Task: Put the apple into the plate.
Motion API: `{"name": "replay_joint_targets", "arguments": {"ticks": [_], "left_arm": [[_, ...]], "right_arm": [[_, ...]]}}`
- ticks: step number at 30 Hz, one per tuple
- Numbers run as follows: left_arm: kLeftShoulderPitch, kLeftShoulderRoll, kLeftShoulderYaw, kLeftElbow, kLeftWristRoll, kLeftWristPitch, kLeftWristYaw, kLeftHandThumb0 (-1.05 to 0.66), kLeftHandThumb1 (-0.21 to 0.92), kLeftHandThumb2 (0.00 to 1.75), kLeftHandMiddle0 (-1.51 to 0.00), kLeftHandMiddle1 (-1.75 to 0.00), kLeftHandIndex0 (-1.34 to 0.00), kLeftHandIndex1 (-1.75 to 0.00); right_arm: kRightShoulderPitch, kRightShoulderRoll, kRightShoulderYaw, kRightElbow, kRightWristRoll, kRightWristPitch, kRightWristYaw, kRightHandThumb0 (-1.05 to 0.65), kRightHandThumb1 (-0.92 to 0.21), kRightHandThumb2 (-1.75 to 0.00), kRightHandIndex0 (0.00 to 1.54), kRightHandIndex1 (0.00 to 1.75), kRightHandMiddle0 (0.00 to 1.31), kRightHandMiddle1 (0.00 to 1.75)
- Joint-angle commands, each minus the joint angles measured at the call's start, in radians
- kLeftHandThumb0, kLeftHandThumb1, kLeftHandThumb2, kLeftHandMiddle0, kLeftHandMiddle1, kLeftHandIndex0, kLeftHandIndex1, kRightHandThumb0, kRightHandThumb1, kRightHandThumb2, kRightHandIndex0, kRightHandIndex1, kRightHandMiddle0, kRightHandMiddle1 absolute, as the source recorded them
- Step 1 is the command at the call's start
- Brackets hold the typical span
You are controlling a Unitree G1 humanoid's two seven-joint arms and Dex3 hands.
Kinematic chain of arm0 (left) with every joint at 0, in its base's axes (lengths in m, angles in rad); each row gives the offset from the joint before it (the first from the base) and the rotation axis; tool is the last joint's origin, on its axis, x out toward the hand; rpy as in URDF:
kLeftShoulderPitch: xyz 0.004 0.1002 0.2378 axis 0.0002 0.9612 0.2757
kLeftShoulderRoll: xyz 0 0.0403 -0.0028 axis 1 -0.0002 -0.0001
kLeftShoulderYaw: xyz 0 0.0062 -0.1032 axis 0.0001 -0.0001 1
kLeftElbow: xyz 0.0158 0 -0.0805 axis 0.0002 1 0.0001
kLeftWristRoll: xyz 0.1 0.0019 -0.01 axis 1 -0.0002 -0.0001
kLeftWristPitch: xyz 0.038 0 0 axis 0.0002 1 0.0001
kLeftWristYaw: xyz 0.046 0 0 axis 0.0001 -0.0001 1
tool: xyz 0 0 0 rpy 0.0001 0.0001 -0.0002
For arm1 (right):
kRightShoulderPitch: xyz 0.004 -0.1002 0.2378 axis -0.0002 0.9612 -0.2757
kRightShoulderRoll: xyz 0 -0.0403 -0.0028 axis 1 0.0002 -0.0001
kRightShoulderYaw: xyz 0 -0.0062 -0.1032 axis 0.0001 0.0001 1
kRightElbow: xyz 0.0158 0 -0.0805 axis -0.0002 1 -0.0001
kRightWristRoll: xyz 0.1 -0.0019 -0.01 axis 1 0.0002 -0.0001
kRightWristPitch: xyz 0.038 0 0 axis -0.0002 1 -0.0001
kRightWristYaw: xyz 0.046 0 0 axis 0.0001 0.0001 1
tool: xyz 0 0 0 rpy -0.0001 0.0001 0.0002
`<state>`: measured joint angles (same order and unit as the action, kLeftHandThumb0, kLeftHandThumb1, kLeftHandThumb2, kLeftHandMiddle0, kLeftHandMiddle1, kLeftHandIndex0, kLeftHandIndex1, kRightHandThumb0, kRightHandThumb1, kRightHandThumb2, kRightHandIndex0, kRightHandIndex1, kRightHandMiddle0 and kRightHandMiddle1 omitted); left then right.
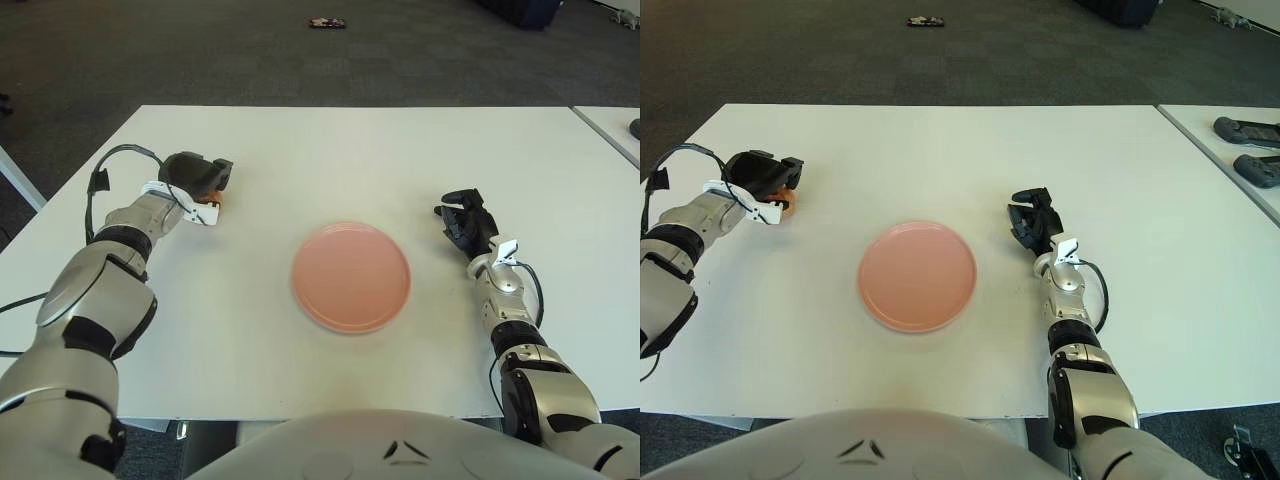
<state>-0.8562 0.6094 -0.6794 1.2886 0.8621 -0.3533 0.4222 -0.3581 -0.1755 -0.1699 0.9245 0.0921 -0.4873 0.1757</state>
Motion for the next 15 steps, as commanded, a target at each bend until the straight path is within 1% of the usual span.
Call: {"name": "replay_joint_targets", "arguments": {"ticks": [1,10,11,14,15], "left_arm": [[0.035,-0.025,0.010,0.010,-0.019,-0.009,-0.062,-0.01,0.16,1.47,-0.62,-1.73,-0.62,-1.70],[0.051,-0.054,0.061,0.007,-0.071,0.007,-0.043,-0.01,0.17,1.49,-0.61,-1.75,-0.61,-1.73],[0.053,-0.058,0.068,0.008,-0.078,0.010,-0.038,-0.01,0.11,1.50,-0.69,-1.75,-0.70,-1.58],[0.059,-0.064,0.089,0.009,-0.099,0.006,-0.027,-0.02,0.02,1.55,-0.80,-1.75,-0.81,-1.43],[0.062,-0.067,0.100,0.009,-0.108,0.002,-0.016,-0.01,-0.01,1.59,-0.83,-1.75,-0.82,-1.43]], "right_arm": [[0.047,0.005,-0.001,0.044,0.002,0.059,0.003,-0.35,-0.92,-0.47,0.34,1.23,0.25,1.69],[0.048,0.003,-0.002,0.043,0.003,0.060,0.005,-0.35,-0.92,-0.47,0.34,1.23,0.25,1.69],[0.048,0.003,-0.002,0.043,0.003,0.060,0.005,-0.35,-0.92,-0.47,0.34,1.23,0.25,1.69],[0.048,0.003,-0.002,0.043,0.003,0.060,0.005,-0.35,-0.92,-0.47,0.34,1.23,0.25,1.69],[0.048,0.003,-0.002,0.043,0.003,0.060,0.005,-0.35,-0.92,-0.47,0.34,1.23,0.25,1.69]]}}
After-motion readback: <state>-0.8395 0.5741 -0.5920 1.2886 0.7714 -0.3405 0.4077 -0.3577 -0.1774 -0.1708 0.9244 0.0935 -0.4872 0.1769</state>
